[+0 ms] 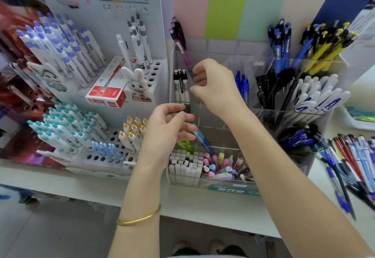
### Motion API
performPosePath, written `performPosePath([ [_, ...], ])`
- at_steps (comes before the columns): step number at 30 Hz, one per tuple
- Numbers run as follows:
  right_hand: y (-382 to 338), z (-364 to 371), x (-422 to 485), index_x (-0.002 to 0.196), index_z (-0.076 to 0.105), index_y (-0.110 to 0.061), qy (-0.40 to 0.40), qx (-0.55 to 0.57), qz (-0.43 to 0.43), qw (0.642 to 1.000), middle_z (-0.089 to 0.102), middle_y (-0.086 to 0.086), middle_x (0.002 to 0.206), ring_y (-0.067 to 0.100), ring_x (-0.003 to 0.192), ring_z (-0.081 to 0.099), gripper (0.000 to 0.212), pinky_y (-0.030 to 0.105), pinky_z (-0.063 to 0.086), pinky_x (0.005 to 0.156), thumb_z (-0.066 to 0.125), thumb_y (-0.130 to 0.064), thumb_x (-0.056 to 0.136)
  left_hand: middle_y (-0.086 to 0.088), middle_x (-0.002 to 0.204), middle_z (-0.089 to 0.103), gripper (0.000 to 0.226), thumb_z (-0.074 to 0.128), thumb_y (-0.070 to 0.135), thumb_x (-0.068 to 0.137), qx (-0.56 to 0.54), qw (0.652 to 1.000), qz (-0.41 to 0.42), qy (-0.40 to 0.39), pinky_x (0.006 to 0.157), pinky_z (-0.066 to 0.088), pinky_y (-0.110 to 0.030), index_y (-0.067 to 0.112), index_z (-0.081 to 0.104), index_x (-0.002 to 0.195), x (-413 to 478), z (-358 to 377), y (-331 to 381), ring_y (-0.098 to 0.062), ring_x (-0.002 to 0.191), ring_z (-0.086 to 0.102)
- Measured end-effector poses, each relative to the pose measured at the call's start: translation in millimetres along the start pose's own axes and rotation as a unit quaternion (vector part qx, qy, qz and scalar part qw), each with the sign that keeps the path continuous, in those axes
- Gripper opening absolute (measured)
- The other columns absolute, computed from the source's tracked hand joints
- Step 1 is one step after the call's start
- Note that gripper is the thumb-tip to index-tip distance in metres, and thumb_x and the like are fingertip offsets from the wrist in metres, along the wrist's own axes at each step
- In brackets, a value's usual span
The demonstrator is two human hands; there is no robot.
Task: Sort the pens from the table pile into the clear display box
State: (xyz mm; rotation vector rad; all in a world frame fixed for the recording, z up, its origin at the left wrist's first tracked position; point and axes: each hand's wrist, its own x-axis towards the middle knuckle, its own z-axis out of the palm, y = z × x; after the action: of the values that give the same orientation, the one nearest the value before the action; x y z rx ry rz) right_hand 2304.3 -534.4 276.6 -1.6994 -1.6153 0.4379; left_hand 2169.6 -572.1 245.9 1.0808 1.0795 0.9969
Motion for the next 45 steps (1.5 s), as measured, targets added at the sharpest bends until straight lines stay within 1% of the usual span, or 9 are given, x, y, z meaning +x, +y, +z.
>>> performPosePath([
  [9, 42.1, -100.4, -94.8, 0.094, 0.062, -0.011, 0.035, 0.139, 0.044, 0.989, 0.065, 0.009, 0.084, 0.017, 0.069, 0.068, 0.021, 0.027, 0.056, 0.056, 0.06, 0.007, 0.084, -0.013, 0.084, 0.068, 0.008, 0.051, 0.003, 0.097, 0.076, 0.977, -0.04, -0.198, 0.049, 0.052, -0.026, 0.006, 0.056, 0.102, -33.6, 87.5, -7.4, -0.016, 0.059, 0.065],
  [14, 117.8, -167.1, -157.6, 0.089, 0.064, -0.012, 0.093, 0.135, 0.129, 0.978, 0.065, 0.007, 0.077, 0.019, 0.062, 0.067, 0.016, 0.031, 0.053, 0.05, 0.064, 0.003, 0.084, -0.016, 0.091, 0.067, 0.011, 0.049, 0.004, 0.097, 0.135, 0.932, -0.094, -0.323, 0.044, 0.048, -0.02, 0.004, 0.054, 0.107, -64.7, 191.8, -36.4, -0.012, 0.055, 0.064],
  [17, 188.3, -203.6, -180.9, 0.089, 0.063, -0.012, 0.102, 0.106, 0.207, 0.967, 0.065, 0.005, 0.076, 0.01, 0.058, 0.065, 0.014, 0.029, 0.05, 0.049, 0.062, 0.001, 0.086, -0.012, 0.087, 0.063, 0.01, 0.049, 0.003, 0.096, 0.156, 0.906, -0.146, -0.365, 0.052, 0.055, -0.027, 0.004, 0.052, 0.106, -78.4, 261.1, -73.1, -0.016, 0.063, 0.064],
  [21, 296.9, -244.7, -193.7, 0.088, 0.061, -0.014, 0.081, 0.079, 0.268, 0.957, 0.067, 0.01, 0.083, 0.013, 0.057, 0.064, 0.015, 0.025, 0.049, 0.047, 0.056, 0.0, 0.089, -0.007, 0.09, 0.057, 0.005, 0.05, 0.008, 0.095, 0.262, 0.915, -0.152, -0.267, 0.074, 0.059, -0.042, 0.01, 0.05, 0.1, -67.3, 342.8, -152.1, -0.021, 0.075, 0.063],
  [24, 357.7, -267.8, -194.0, 0.08, 0.057, -0.02, 0.045, 0.081, 0.272, 0.958, 0.064, 0.006, 0.076, 0.006, 0.048, 0.06, 0.025, 0.021, 0.047, 0.042, 0.052, 0.003, 0.09, -0.011, 0.114, 0.054, 0.029, 0.053, 0.019, 0.095, 0.378, 0.905, -0.143, -0.135, 0.086, 0.053, -0.04, 0.007, 0.047, 0.12, -53.1, 389.4, -203.5, -0.029, 0.095, 0.063],
  [28, 399.0, -281.0, -187.4, 0.081, 0.054, -0.024, -0.043, 0.091, 0.27, 0.958, 0.063, 0.002, 0.078, 0.003, 0.049, 0.061, 0.027, 0.02, 0.048, 0.044, 0.05, -0.001, 0.093, -0.018, 0.127, 0.047, 0.042, 0.061, 0.024, 0.092, 0.448, 0.882, -0.147, -0.019, 0.093, 0.043, -0.04, 0.002, 0.044, 0.123, -48.7, 432.4, -239.9, -0.036, 0.115, 0.051],
  [33, 420.7, -276.4, -171.8, 0.101, 0.059, -0.014, -0.088, 0.111, 0.248, 0.958, 0.064, 0.005, 0.085, 0.013, 0.06, 0.064, 0.015, 0.022, 0.052, 0.047, 0.047, -0.005, 0.096, -0.016, 0.123, 0.049, 0.04, 0.062, 0.026, 0.091, 0.549, 0.827, -0.11, 0.042, 0.086, 0.043, -0.041, 0.003, 0.044, 0.119, -46.9, 459.1, -257.1, -0.035, 0.114, 0.049],
  [41, 446.8, -267.6, -153.2, 0.104, 0.059, -0.017, -0.112, 0.126, 0.239, 0.956, 0.065, 0.002, 0.088, 0.01, 0.062, 0.065, 0.016, 0.019, 0.05, 0.049, 0.047, -0.01, 0.097, -0.02, 0.12, 0.052, 0.027, 0.045, 0.001, 0.088, 0.615, 0.759, -0.185, 0.107, 0.082, 0.044, -0.04, -0.003, 0.045, 0.115, -46.8, 457.9, -268.5, -0.038, 0.109, 0.052],
  [45, 451.5, -265.2, -139.9, 0.103, 0.059, -0.016, -0.127, 0.144, 0.243, 0.951, 0.065, 0.004, 0.089, 0.01, 0.059, 0.063, 0.017, 0.023, 0.053, 0.052, 0.045, -0.01, 0.097, -0.028, 0.085, 0.06, 0.019, 0.06, -0.016, 0.073, 0.62, 0.762, -0.103, 0.159, 0.055, 0.046, -0.041, -0.008, 0.055, 0.089, -44.6, 460.1, -278.4, -0.043, 0.075, 0.061],
])
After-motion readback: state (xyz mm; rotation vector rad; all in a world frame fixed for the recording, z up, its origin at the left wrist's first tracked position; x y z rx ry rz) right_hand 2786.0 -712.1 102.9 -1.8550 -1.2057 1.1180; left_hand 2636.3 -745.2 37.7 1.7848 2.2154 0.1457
